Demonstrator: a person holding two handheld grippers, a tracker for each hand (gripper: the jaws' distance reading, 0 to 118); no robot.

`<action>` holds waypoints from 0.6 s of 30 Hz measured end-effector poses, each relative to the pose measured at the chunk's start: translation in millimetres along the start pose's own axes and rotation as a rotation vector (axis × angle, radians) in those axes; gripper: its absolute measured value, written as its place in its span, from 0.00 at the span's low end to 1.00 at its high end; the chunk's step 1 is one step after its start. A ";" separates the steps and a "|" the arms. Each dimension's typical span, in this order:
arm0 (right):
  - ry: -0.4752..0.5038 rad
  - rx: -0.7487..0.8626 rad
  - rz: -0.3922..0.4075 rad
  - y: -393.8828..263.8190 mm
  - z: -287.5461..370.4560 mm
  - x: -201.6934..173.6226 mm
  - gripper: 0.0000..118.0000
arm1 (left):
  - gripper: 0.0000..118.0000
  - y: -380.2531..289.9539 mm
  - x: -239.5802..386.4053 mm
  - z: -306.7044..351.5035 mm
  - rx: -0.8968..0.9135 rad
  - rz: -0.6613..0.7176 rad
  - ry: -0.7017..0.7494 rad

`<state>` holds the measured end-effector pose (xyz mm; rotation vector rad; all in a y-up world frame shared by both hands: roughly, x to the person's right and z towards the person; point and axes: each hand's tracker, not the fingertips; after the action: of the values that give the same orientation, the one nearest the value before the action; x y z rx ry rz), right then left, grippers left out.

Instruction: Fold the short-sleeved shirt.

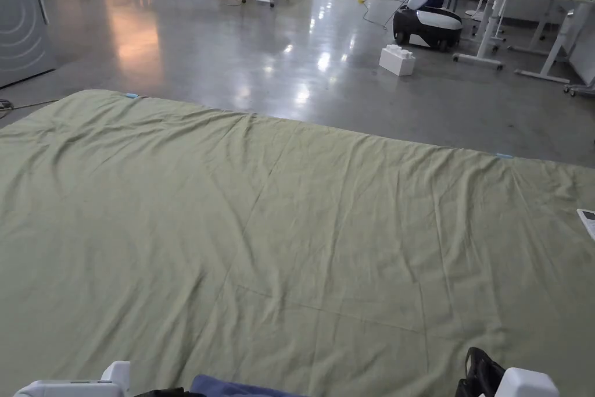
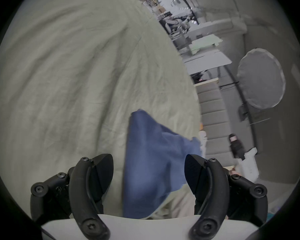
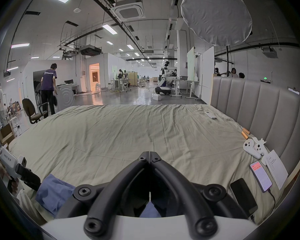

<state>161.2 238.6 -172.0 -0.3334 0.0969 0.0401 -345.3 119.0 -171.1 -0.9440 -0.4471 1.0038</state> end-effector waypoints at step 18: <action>-0.015 -0.014 0.005 1.8 -1.3 0.8 0.00 | 0.14 -20.2 43.3 -14.7 -0.024 -0.100 0.053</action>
<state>161.7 239.8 -173.9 -0.3467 0.0826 0.0481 -303.3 145.5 -166.2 -0.9581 -0.4584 0.8832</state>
